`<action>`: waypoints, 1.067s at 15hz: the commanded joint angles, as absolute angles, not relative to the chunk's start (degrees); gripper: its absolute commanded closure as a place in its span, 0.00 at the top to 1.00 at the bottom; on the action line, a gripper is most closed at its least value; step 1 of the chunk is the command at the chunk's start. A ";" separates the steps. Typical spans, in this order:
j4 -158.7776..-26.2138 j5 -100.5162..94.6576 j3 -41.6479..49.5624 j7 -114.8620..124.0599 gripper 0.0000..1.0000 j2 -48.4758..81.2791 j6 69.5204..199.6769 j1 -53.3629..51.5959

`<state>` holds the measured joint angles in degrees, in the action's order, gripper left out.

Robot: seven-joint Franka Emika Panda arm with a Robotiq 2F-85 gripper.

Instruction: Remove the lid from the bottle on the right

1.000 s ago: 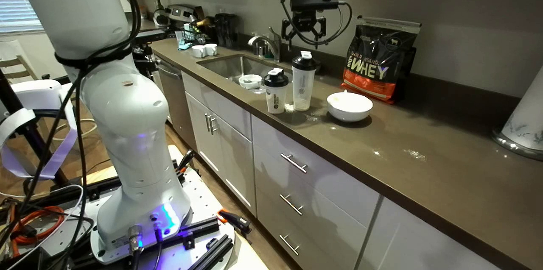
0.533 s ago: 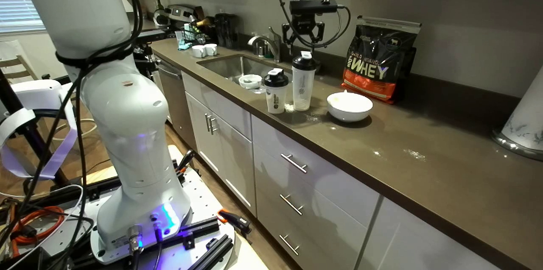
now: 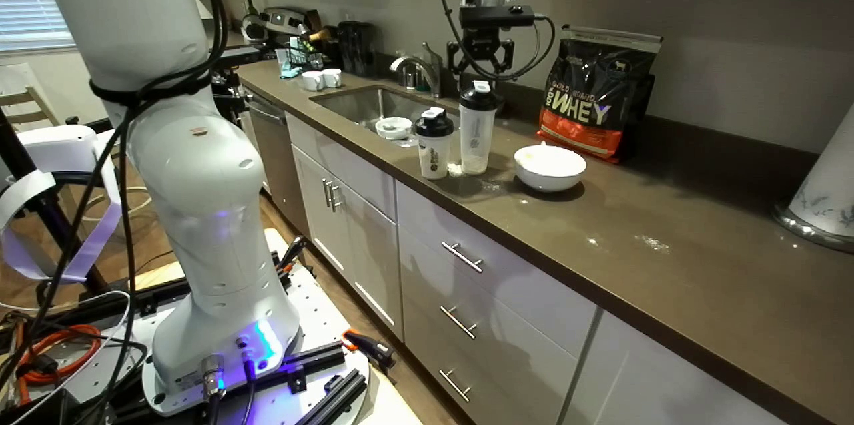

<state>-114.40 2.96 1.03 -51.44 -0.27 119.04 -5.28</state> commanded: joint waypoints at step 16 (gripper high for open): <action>-110.16 2.99 -0.35 -53.32 0.18 3.53 119.56 -3.62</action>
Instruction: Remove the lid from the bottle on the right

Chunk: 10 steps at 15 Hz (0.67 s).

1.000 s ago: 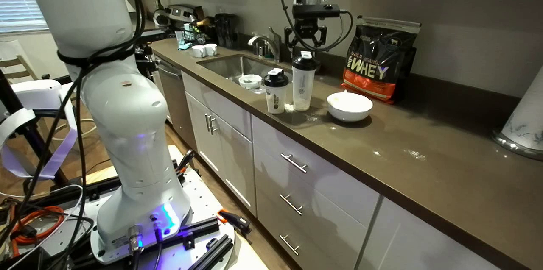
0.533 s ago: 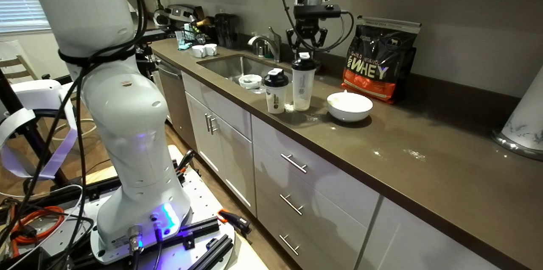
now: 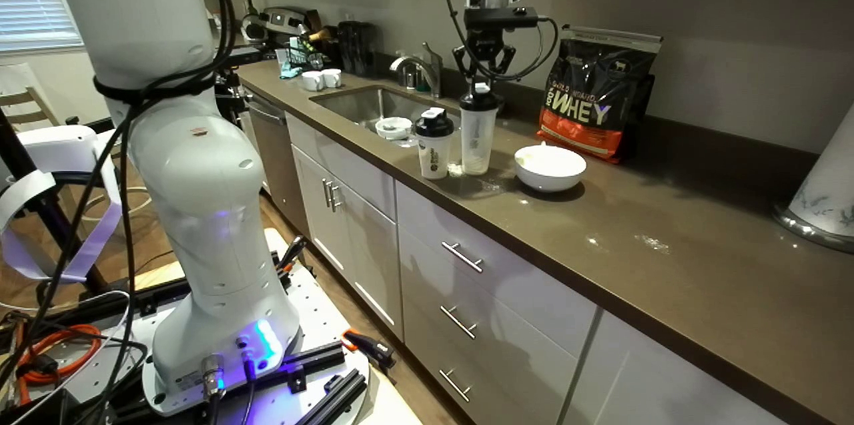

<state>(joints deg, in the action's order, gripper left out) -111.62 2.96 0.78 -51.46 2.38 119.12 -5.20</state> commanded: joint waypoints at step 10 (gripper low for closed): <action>-109.99 3.82 -0.65 -54.40 0.13 2.74 117.97 -3.19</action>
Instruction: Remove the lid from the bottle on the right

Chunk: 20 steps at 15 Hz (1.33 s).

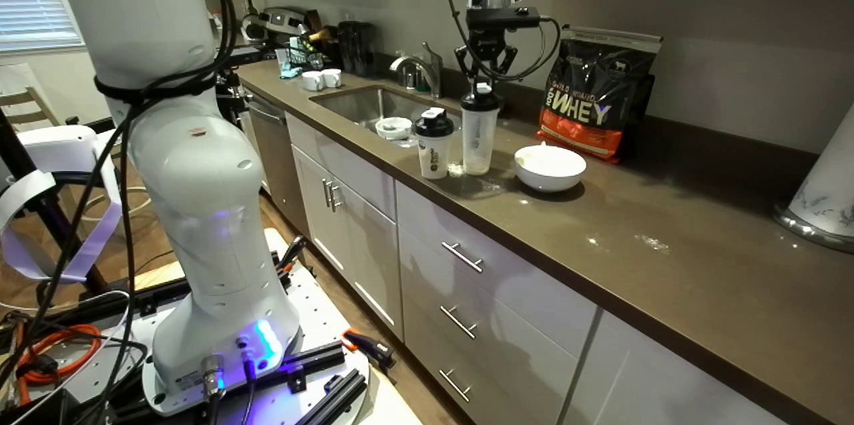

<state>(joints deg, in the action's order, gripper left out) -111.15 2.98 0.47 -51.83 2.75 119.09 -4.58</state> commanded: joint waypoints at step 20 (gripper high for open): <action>-108.14 5.34 -0.36 -57.03 0.13 2.12 116.44 -2.13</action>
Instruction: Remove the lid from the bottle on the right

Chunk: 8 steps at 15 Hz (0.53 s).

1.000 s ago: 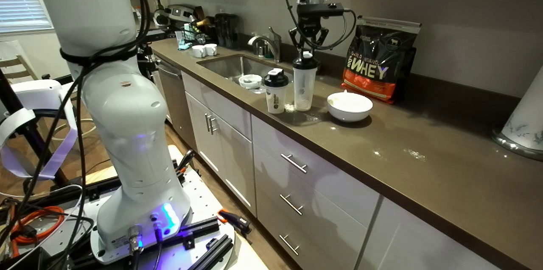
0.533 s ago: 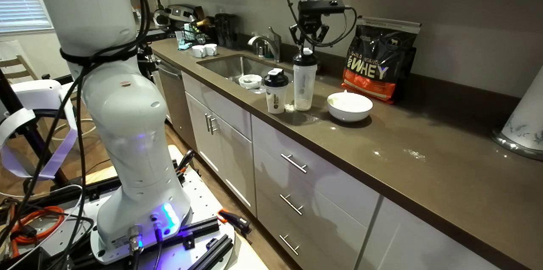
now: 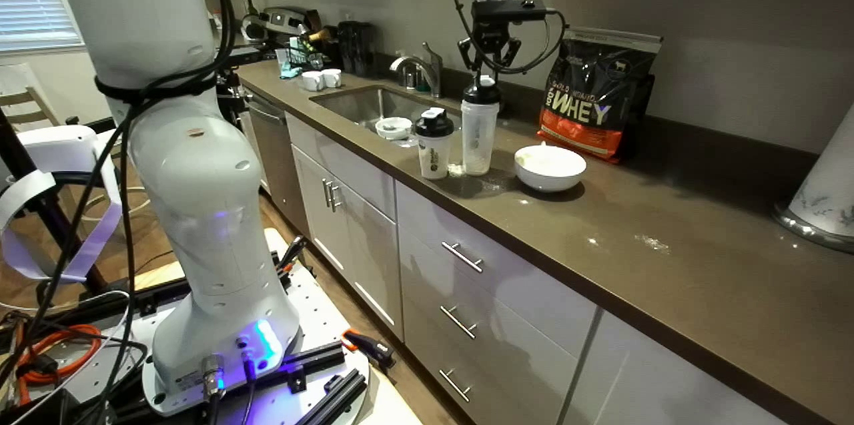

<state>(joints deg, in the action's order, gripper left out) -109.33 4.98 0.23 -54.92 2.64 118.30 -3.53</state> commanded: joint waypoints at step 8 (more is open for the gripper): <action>-108.09 4.96 1.53 -56.39 0.13 0.82 115.89 0.58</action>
<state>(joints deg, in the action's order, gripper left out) -108.11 4.96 1.13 -54.93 1.74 117.37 -0.96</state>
